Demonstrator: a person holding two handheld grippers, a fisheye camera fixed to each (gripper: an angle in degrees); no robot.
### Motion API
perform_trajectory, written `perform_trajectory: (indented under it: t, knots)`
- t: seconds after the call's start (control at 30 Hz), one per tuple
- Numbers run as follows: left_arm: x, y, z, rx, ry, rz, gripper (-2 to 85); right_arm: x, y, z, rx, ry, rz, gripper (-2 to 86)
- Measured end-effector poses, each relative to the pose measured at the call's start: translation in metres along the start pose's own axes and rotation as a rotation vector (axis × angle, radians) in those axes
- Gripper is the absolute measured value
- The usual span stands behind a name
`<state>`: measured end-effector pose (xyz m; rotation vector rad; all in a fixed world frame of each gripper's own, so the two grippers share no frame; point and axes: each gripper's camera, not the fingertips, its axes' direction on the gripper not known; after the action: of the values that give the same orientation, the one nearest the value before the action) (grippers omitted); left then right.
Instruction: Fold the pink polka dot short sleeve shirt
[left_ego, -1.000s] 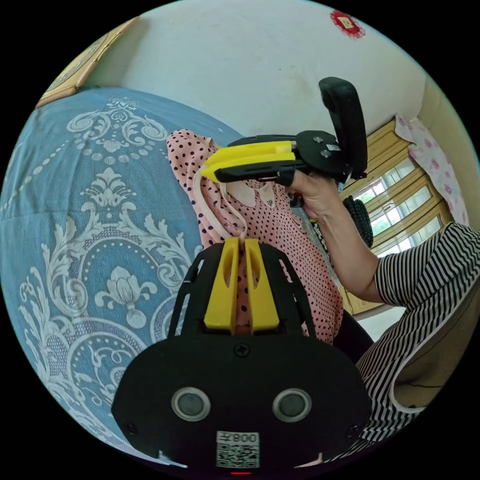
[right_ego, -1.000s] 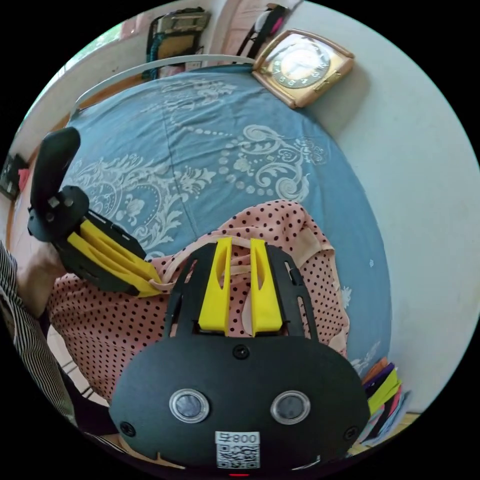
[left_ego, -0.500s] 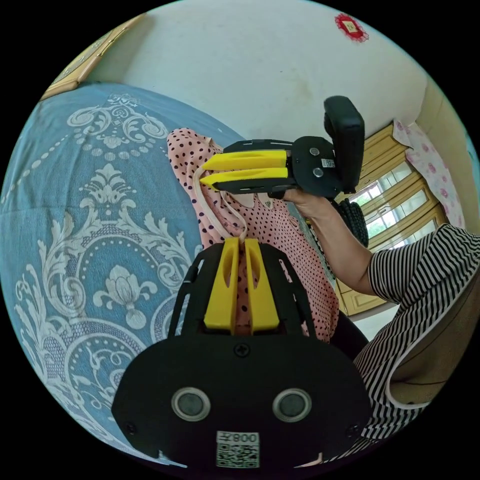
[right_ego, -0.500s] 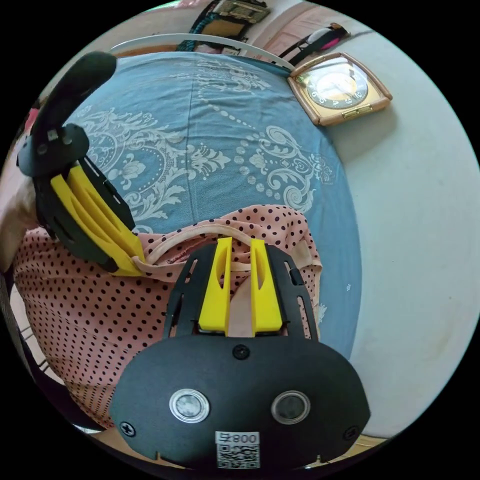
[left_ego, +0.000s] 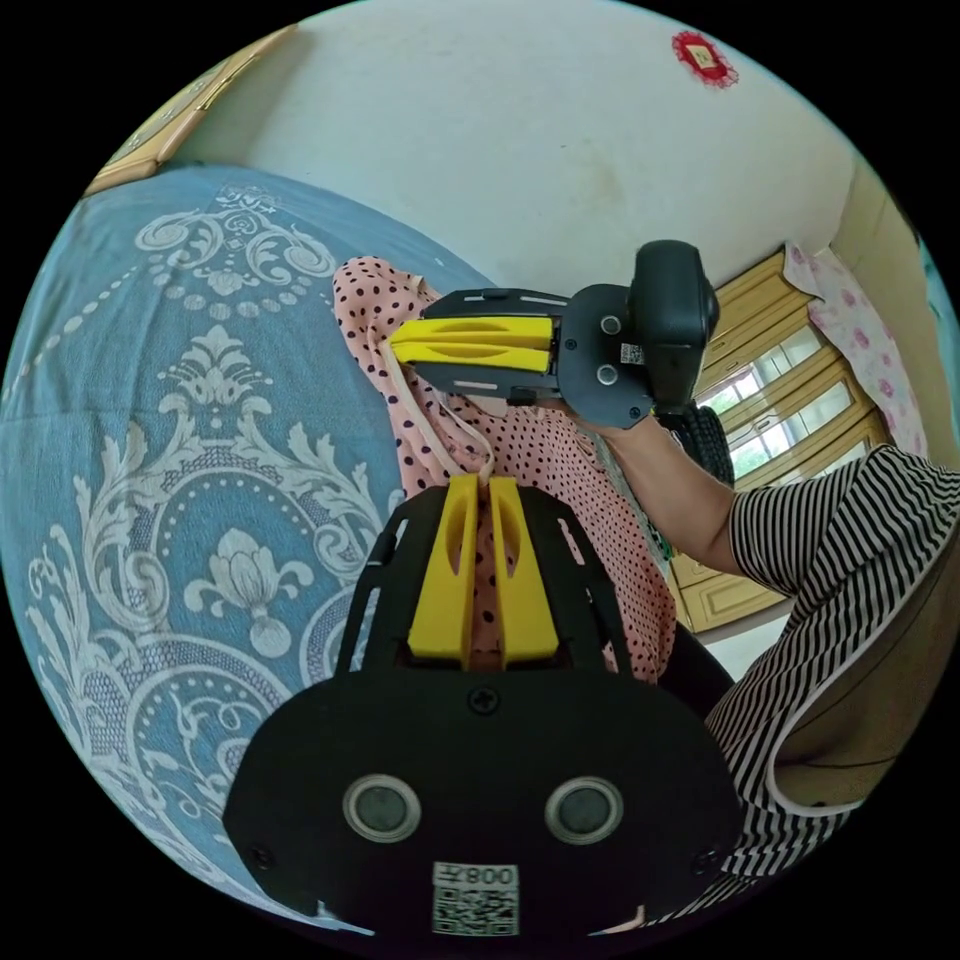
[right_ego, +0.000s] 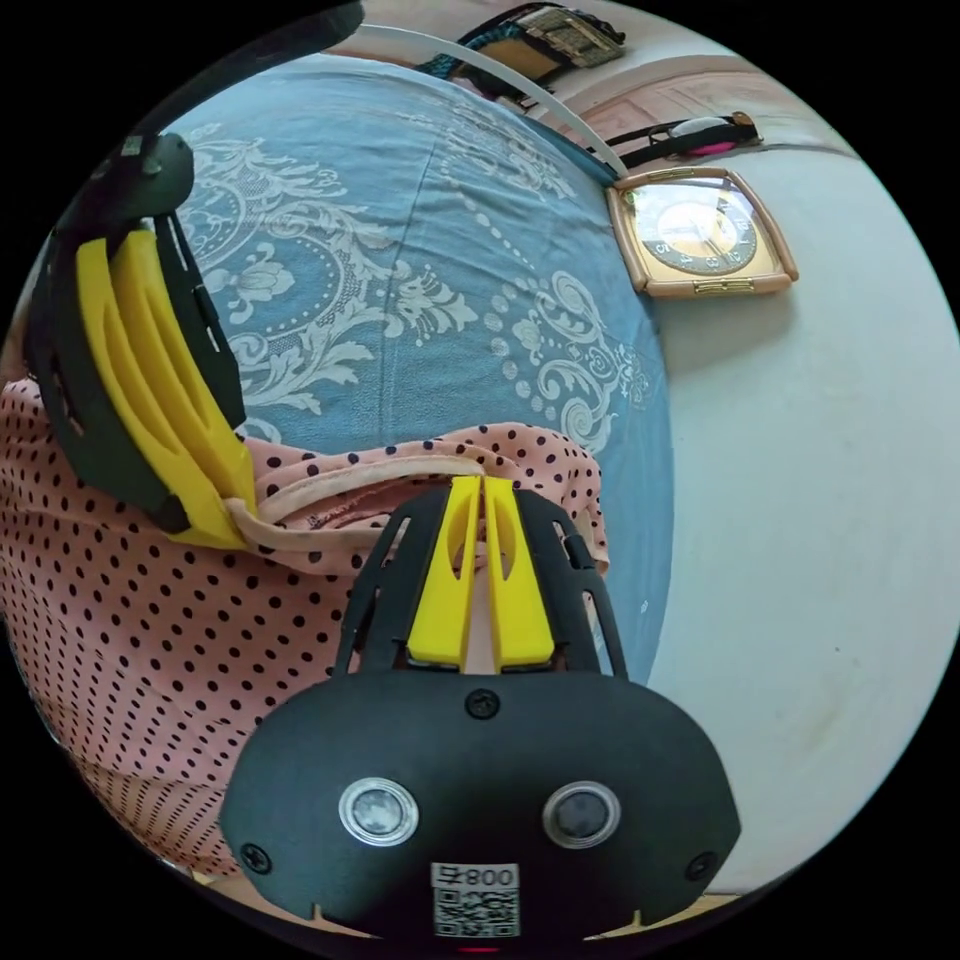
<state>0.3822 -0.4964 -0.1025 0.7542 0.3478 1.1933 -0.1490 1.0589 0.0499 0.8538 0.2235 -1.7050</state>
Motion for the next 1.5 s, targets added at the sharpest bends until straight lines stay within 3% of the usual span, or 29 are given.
perform_trajectory:
  t: [0.3,0.57,0.77,1.07,1.5]
  knots:
    - [0.008,0.000,0.008,-0.032,-0.041,0.054,2.2,0.052,0.076,-0.008,0.050,-0.051,0.194,-0.1]
    - [0.010,-0.004,0.025,-0.117,-0.073,0.073,2.9,0.118,0.159,0.070,-0.016,-0.442,0.428,0.6]
    - [0.006,-0.007,0.022,-0.127,-0.060,0.071,3.5,0.165,0.210,0.105,-0.018,-0.568,0.552,1.9]
    - [-0.011,-0.005,-0.021,0.050,0.086,0.055,5.9,0.228,0.291,0.144,0.093,-0.724,0.779,6.2]
    - [-0.018,-0.012,-0.044,0.051,-0.128,-0.021,7.1,0.297,0.293,0.204,0.180,-0.714,0.845,8.4]
